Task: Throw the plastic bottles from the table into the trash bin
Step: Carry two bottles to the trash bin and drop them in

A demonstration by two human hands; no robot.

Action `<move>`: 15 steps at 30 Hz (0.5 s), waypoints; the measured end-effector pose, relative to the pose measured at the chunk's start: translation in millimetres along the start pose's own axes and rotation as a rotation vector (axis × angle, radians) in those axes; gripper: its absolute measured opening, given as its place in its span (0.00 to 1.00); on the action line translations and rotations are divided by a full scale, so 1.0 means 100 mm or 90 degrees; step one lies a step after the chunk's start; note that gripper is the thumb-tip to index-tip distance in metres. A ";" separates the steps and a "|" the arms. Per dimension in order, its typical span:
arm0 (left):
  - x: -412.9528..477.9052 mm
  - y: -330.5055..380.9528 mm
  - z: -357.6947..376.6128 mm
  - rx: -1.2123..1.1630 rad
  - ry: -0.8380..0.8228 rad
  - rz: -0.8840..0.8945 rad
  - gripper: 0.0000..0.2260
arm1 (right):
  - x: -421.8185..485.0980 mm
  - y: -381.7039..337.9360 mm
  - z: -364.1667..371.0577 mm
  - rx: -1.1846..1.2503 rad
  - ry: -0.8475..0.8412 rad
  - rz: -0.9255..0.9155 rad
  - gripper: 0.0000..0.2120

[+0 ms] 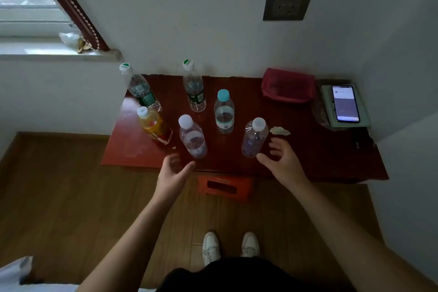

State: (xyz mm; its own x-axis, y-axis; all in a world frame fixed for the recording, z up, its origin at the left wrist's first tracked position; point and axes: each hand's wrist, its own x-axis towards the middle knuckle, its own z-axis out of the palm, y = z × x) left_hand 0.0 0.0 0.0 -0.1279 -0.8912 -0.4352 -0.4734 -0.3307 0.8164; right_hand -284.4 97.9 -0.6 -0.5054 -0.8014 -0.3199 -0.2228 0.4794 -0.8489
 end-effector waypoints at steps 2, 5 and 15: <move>0.18 0.15 0.07 0.007 0.013 0.042 0.36 | 0.13 -0.13 0.09 -0.005 0.009 -0.039 0.37; 0.40 0.28 0.17 0.019 0.002 0.079 0.37 | 0.30 -0.23 0.24 0.008 0.006 -0.071 0.35; 0.48 0.28 0.07 -0.043 0.070 0.118 0.22 | 0.37 -0.43 0.36 -0.043 0.024 -0.132 0.30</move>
State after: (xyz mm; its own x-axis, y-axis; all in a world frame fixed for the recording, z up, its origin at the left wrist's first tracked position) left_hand -25.1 -50.1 -1.0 -0.1101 -0.9659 -0.2344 -0.3909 -0.1748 0.9037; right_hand -264.1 34.6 8.9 -0.4743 -0.8715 -0.1247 -0.3792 0.3301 -0.8644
